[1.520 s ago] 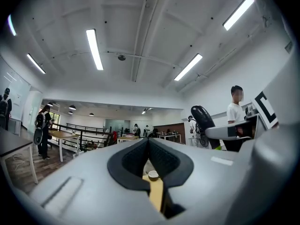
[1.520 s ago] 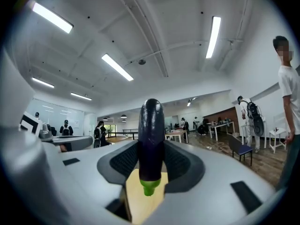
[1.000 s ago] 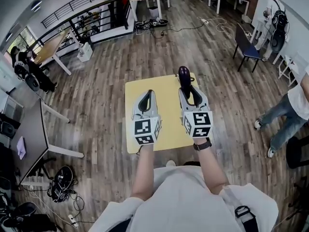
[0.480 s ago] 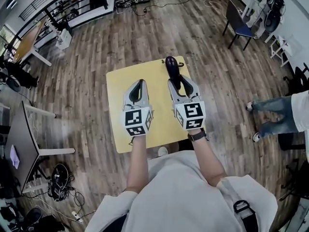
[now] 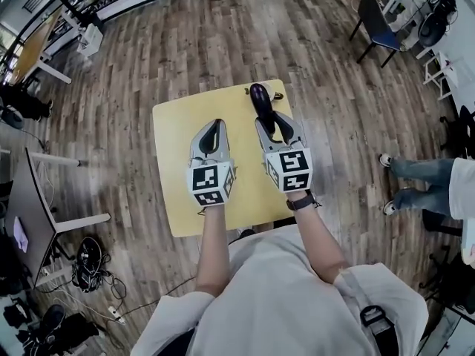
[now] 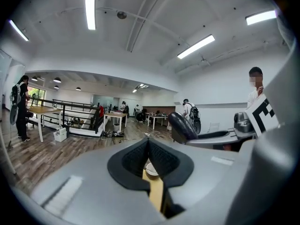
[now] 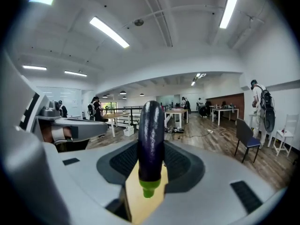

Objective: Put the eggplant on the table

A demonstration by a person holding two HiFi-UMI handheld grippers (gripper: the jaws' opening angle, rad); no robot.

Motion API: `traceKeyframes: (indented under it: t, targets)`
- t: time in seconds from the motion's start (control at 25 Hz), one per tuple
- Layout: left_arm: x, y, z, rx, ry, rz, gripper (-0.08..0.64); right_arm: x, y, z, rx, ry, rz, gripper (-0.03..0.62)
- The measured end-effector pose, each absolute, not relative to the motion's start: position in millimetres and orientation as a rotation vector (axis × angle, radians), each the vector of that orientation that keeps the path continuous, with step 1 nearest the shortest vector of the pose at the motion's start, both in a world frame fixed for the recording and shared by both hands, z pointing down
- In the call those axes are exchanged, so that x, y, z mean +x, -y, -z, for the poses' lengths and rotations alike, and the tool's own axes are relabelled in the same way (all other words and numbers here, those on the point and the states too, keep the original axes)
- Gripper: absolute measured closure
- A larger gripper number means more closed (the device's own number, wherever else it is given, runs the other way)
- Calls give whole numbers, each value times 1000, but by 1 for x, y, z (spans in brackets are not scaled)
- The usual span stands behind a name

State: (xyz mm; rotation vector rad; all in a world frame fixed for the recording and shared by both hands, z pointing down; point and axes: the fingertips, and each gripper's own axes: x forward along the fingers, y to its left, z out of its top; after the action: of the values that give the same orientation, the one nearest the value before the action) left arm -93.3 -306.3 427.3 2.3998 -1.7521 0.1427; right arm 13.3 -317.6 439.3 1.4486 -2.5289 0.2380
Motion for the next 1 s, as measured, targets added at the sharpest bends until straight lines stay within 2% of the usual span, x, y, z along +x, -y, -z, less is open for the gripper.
traceKeyframes:
  t: [0.48,1.0]
  targets:
    - [-100,340,-493,2278,1691,-207,551,0,351,-511,1323,2470,-440,437]
    - [-111,359,-562,2173,1661,-321,551,4,370,-608,1204,2307,-519,436]
